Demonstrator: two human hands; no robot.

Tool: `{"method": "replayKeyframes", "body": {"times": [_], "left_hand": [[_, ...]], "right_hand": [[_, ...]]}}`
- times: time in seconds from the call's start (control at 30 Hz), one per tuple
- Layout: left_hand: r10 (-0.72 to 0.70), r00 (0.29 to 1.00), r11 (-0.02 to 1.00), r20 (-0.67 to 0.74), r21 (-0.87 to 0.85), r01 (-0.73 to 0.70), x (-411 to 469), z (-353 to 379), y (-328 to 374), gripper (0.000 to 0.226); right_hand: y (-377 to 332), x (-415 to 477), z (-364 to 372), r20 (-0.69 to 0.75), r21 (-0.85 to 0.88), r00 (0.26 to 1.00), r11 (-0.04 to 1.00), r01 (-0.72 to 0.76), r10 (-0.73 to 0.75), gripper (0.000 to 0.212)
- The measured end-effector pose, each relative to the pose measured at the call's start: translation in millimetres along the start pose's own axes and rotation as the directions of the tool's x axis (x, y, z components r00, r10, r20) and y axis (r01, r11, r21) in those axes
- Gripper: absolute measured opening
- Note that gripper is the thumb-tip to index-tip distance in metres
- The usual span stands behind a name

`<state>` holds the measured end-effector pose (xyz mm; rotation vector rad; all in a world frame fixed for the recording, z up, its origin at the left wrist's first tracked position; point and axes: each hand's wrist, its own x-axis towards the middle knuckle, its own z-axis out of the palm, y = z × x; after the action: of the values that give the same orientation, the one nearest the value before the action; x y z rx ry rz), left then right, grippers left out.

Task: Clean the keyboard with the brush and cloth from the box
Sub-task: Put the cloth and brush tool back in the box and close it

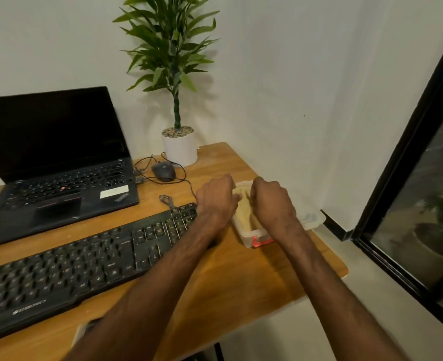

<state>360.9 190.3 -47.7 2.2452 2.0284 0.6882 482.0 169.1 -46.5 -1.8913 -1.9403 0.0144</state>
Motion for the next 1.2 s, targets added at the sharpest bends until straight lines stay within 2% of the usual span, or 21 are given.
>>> {"method": "replayKeyframes", "body": {"times": [0.1,0.17,0.37,0.47,0.6,0.8,0.93,1.07,1.2], "left_hand": [[0.106,0.994,0.99,-0.029,0.093,-0.103,-3,-2,-1,0.031],[0.141,0.99,0.979,-0.012,0.147,-0.138,-5,-4,-1,0.023],[0.091,0.989,0.971,0.119,0.212,-0.114,-5,-4,-5,0.026],[0.117,0.984,0.969,0.136,0.202,-0.143,-7,-6,-5,0.027],[0.169,0.975,0.968,0.141,0.161,-0.191,-16,-8,-6,0.026],[0.205,0.968,0.975,0.145,0.058,-0.215,-29,-15,-9,0.03],[0.21,0.974,0.978,0.088,-0.018,-0.21,-42,-34,-19,0.029],[0.172,0.984,0.981,0.052,-0.097,-0.166,-73,-58,-49,0.024],[0.093,0.996,0.983,0.012,-0.16,-0.09,-122,-81,-96,0.017]], "right_hand": [[-6,1,1,0.104,-0.114,0.993,0.991,0.064,-0.052,0.019],[-7,4,1,0.162,-0.148,0.985,0.986,0.081,-0.057,0.02],[-14,2,-2,0.219,-0.206,0.974,0.974,0.094,-0.048,0.018],[-15,-3,-5,0.194,-0.216,0.98,0.972,0.086,-0.043,0.021],[-18,-13,-5,0.07,-0.256,0.991,0.958,0.132,-0.118,0.026],[-14,-13,0,0.186,-0.098,0.982,0.994,0.045,-0.026,0.013],[-24,-24,-6,0.039,0.059,0.996,0.995,0.081,-0.083,0.024],[-55,-58,-7,-0.121,0.2,0.974,0.956,0.213,-0.191,0.027],[-89,-100,4,-0.128,0.437,0.95,0.844,0.311,-0.284,0.024]]}}
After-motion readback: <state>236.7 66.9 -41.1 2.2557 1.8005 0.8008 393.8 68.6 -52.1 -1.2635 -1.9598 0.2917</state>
